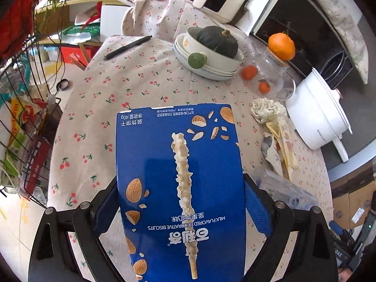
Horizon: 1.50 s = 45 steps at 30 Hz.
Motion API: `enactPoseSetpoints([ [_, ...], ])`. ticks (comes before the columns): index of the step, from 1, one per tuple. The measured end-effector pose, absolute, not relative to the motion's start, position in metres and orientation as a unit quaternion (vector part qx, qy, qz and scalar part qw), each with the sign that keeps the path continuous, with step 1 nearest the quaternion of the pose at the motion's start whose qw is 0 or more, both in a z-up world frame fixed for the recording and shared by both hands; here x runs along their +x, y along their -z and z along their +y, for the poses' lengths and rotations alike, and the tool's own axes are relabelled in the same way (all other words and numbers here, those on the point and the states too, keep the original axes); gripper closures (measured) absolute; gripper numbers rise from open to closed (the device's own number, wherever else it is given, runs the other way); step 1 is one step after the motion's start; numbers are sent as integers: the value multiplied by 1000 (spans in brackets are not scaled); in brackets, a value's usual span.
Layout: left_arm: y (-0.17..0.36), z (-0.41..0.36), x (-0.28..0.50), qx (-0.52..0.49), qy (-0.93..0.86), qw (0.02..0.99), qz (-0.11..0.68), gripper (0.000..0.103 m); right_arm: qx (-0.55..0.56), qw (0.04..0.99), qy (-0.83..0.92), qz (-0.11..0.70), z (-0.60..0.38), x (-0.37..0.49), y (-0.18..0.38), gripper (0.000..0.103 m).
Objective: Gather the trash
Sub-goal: 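Grasp the yellow wrapper with the right gripper while the left holds the blue box, then carry both items to the bin and release the box and wrapper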
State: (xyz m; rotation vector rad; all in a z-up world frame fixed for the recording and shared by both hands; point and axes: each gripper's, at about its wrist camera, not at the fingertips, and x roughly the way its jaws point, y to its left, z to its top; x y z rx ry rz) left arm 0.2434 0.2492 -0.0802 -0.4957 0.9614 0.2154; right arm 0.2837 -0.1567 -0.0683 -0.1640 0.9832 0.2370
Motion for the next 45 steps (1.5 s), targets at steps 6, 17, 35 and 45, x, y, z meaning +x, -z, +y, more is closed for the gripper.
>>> enactPoseSetpoints([
  [6, 51, 224, 190, -231, -68, 869, 431, 8, -63, 862, -89, 495, -172, 290, 93, 24],
  [17, 44, 186, 141, -226, -3, 880, 418, 8, -37, 860, -110, 497, -183, 272, 87, 93],
  [35, 20, 22, 139, -164, 207, 889, 375, 7, -4, 884, -94, 458, -242, 205, 17, 99],
  [45, 46, -118, 139, -120, 323, 872, 349, 7, 49, 867, -30, 495, -339, 155, 30, 99],
])
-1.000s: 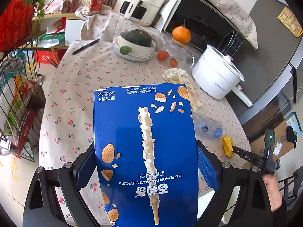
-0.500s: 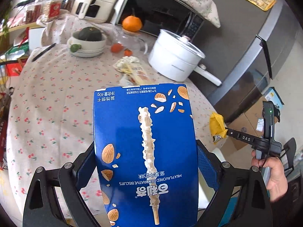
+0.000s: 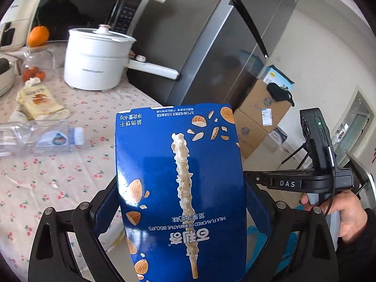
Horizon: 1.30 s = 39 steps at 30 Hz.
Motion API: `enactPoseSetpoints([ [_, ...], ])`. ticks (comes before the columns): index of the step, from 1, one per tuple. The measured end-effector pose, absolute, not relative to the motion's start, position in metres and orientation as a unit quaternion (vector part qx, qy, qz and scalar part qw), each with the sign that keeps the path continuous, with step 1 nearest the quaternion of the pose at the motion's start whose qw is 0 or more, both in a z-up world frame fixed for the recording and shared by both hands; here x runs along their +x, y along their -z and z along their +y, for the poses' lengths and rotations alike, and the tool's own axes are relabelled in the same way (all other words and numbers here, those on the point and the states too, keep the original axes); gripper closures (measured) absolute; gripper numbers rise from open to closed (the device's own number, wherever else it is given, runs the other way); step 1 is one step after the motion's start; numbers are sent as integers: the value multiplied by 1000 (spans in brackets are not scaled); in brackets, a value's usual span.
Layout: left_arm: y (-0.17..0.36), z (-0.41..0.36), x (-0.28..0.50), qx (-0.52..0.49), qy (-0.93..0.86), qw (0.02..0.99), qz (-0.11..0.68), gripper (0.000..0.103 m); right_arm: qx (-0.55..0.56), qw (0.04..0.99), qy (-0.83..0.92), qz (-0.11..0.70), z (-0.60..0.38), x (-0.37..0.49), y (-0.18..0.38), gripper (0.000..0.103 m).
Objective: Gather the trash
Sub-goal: 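Carry both items to the bin and release the box and wrapper, then grasp the clear plastic bottle with the left gripper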
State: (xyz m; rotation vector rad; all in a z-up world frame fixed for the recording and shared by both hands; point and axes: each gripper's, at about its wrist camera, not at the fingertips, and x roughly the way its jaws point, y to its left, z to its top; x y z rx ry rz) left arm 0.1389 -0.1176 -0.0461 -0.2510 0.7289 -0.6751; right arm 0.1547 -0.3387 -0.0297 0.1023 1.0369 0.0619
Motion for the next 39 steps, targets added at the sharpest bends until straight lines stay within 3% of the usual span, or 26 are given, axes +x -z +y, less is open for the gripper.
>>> enactPoseSetpoints([
  [15, 97, -179, 154, -82, 340, 870, 347, 6, 122, 830, 6, 544, -409, 137, 62, 94],
  [18, 102, -178, 158, -73, 330, 869, 361, 6, 119, 827, 8, 550, -409, 138, 63, 83],
  [19, 102, -178, 159, -68, 329, 869, 364, 6, 120, 827, 11, 549, -409, 138, 62, 65],
  [20, 103, -178, 158, -63, 326, 869, 367, 5, 122, 828, 14, 547, -410, 138, 61, 53],
  [33, 81, -120, 152, -63, 259, 883, 386, 0, 121, 834, 21, 537, -407, 143, 52, 50],
  [39, 67, -79, 144, -56, 221, 894, 387, 0, 112, 843, 9, 526, -387, 146, 40, 33],
])
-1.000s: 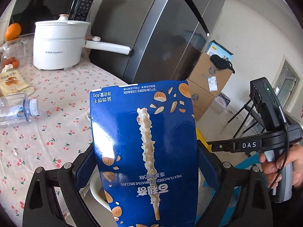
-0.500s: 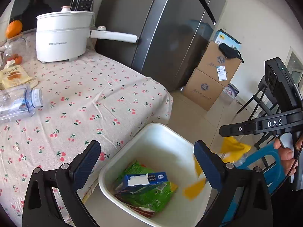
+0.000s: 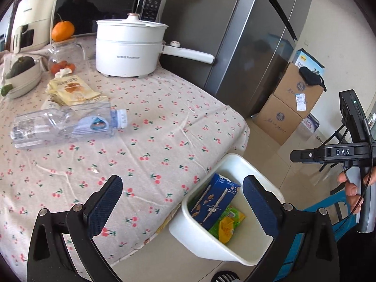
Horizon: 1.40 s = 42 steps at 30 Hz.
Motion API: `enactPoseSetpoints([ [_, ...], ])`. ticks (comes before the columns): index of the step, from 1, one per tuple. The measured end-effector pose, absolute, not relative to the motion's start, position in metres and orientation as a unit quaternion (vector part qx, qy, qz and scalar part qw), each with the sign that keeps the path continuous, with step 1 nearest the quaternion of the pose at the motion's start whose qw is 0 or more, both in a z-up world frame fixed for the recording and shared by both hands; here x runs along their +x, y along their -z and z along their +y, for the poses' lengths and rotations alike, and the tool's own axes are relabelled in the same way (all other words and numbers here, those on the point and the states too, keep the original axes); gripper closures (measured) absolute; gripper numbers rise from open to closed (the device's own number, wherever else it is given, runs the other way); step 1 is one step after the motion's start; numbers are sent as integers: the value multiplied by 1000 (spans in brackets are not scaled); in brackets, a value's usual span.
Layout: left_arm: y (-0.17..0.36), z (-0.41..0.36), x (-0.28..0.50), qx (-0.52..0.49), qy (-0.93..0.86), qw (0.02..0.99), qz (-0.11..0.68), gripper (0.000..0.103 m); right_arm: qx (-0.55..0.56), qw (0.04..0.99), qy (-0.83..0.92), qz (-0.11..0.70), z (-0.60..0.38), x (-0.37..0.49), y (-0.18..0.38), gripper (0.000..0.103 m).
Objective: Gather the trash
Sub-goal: 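Grasp the clear plastic bottle with the left gripper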
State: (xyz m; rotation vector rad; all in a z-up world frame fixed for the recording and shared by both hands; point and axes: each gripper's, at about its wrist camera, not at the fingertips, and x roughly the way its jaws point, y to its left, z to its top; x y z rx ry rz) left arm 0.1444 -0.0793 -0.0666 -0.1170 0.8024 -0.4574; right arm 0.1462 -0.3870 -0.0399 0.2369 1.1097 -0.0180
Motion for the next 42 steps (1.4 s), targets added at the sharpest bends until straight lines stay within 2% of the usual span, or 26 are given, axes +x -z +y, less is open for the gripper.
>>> enactPoseSetpoints([
  [5, 53, -38, 142, -5, 195, 907, 373, 0, 95, 850, -6, 518, -358, 160, 34, 26],
  [14, 57, 15, 197, 178, 156, 887, 396, 0, 41, 860, -58, 506, -288, 202, 33, 20],
  [25, 92, -9, 286, 305, 217, 798, 472, 0, 13, 864, -70, 498, -252, 246, 42, 19],
  [34, 127, -14, 322, 304, 204, 752, 547, 1, 38, 855, -68, 513, -257, 264, 52, 19],
  [42, 127, 7, 307, 203, 185, 754, 597, 7, 48, 854, -64, 513, -260, 263, 49, 19],
])
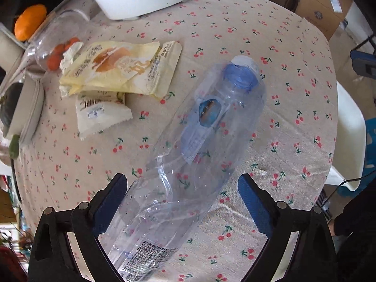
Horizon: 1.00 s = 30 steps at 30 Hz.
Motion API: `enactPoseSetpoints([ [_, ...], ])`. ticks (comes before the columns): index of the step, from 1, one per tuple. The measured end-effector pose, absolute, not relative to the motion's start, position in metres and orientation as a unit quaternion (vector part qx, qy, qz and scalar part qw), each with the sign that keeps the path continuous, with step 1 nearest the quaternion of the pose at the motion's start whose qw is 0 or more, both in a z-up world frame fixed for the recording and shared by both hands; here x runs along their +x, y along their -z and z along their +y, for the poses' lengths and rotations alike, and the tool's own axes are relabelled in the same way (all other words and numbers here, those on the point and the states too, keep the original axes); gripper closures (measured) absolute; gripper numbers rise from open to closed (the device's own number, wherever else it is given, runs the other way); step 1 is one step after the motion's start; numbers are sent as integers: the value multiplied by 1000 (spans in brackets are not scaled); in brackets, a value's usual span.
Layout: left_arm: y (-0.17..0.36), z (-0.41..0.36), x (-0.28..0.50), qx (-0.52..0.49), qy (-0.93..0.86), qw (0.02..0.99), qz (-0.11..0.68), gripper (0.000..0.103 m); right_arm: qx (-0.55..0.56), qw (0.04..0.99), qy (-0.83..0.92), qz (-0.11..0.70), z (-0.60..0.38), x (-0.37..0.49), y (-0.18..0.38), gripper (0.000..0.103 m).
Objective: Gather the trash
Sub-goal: 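Grasp the clear plastic bottle with the left gripper, then grasp the cream snack pouch with the right gripper while the left holds the bottle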
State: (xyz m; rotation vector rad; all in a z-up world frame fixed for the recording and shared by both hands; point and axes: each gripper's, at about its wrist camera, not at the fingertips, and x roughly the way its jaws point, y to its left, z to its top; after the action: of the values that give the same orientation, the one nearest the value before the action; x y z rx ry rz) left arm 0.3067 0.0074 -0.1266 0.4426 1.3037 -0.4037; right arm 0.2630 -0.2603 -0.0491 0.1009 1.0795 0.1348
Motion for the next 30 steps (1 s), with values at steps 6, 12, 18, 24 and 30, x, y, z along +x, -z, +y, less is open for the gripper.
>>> enactPoseSetpoints([
  [6, 132, 25, 275, 91, 184, 765, 611, 38, 54, 851, -75, 518, -250, 256, 49, 19],
  [12, 106, 62, 237, -54, 172, 812, 555, 38, 38, 851, -83, 518, -234, 248, 50, 19],
  [18, 85, 109, 201, -134, 108, 851, 497, 38, 15, 850, -77, 521, -218, 249, 59, 19],
  [24, 65, 133, 181, -138, 71, 864, 478, 38, -19, 851, -85, 518, -189, 254, 70, 19],
  [30, 69, 149, 173, -190, 74, 854, 479, 38, -48, 851, -99, 514, -137, 285, 81, 19],
])
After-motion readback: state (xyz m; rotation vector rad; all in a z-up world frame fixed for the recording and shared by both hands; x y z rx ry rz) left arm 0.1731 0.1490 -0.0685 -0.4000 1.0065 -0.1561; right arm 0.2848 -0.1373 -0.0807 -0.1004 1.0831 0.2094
